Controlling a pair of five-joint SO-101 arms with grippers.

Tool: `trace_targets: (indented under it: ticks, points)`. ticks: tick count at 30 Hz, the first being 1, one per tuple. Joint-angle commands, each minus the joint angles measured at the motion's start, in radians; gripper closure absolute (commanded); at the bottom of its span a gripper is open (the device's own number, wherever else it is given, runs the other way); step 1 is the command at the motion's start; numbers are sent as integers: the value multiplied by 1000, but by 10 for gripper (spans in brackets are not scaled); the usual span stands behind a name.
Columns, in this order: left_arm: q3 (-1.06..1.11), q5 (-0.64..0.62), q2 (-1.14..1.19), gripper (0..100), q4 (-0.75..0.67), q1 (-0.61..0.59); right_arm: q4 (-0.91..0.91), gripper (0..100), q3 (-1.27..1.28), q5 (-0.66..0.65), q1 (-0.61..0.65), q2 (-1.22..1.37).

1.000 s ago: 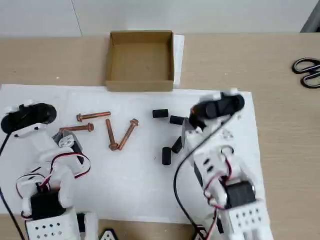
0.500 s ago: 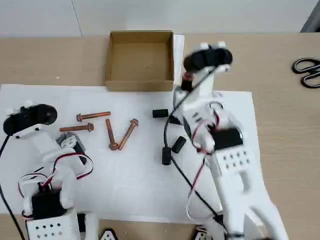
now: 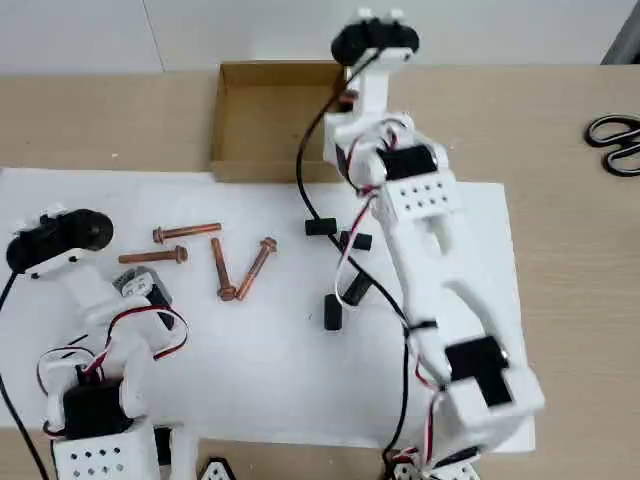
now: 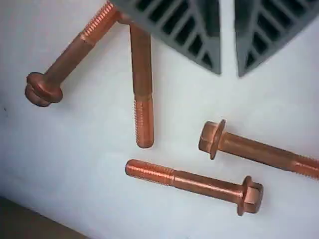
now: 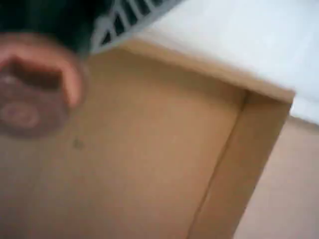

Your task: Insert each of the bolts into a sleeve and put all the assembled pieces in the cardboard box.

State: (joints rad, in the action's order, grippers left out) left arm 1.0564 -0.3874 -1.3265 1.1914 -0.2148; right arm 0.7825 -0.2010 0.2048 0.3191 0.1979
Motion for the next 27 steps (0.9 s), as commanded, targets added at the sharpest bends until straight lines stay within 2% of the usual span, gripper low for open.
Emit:
trace_targets:
  ticks: [1, 16, 21, 24, 27]
  points:
    - [-8, -8, -14, 994, 2, 5, 1, 995, -201, -12, 10, 84]
    - [-8, -8, -14, 994, 2, 5, -7, 994, -557, -14, 16, 420]
    - [-8, -8, -14, 994, 2, 5, -10, 994, -595, -123, 16, 476]
    - [-8, -8, -14, 994, 2, 6, -31, 991, -595, -133, 15, 496]
    - [-8, -8, -14, 994, 2, 6, -42, 912, -595, -133, 15, 512]
